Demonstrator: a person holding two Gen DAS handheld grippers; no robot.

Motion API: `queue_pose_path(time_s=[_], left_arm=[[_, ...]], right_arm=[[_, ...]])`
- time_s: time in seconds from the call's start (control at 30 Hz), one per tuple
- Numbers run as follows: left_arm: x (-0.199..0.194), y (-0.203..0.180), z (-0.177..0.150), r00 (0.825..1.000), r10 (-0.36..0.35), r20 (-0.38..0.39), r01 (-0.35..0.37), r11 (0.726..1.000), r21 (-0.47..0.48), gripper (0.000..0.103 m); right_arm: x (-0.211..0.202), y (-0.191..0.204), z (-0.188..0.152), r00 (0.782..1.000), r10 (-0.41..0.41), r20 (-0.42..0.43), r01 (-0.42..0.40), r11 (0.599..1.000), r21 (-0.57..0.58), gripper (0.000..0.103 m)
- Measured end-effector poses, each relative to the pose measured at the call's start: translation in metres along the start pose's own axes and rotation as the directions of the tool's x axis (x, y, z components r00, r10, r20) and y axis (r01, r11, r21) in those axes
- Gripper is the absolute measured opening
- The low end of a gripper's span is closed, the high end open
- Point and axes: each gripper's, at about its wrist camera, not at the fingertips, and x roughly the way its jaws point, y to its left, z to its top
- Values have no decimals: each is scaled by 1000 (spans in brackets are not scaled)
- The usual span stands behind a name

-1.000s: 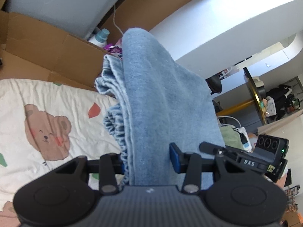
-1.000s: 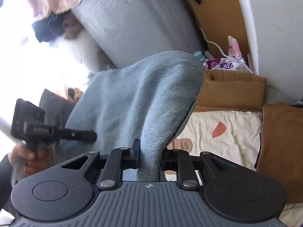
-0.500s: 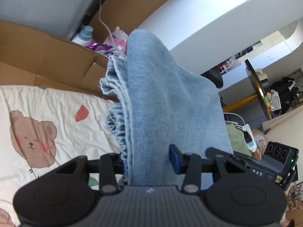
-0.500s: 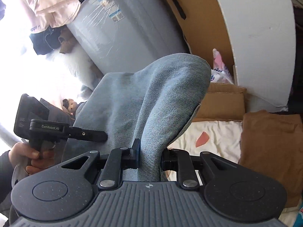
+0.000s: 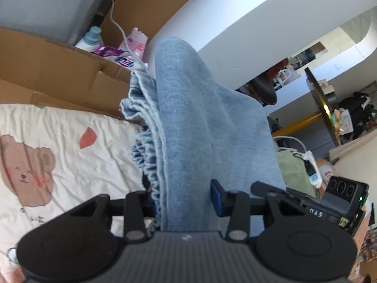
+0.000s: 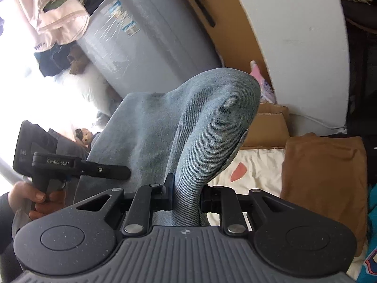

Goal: Fold clothes
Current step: 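Lift the held jeans stack off the bed with both grippers and carry it away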

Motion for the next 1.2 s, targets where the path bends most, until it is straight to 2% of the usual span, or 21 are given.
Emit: queue_pose_path(time_s=[0.17, 0.3, 0.5, 0.93, 1.2], left_arm=[[23, -5, 3, 998, -65, 14, 64, 998, 14, 43], [47, -11, 6, 993, -115, -2, 115, 992, 42, 43], [89, -12, 6, 988, -153, -34, 155, 987, 46, 43], [182, -11, -5, 981, -192, -10, 192, 981, 20, 42], [239, 3, -2, 976, -214, -30, 214, 977, -14, 42]], right_arm=[[-9, -14, 0, 999, -41, 29, 40, 999, 4, 20], [-22, -30, -1, 995, -76, 60, 75, 997, 15, 20], [-28, -61, -6, 990, -122, 70, 119, 992, 48, 20], [-11, -154, 6, 978, -204, 49, 198, 975, 99, 20], [12, -203, 12, 970, -243, 15, 242, 967, 76, 20]])
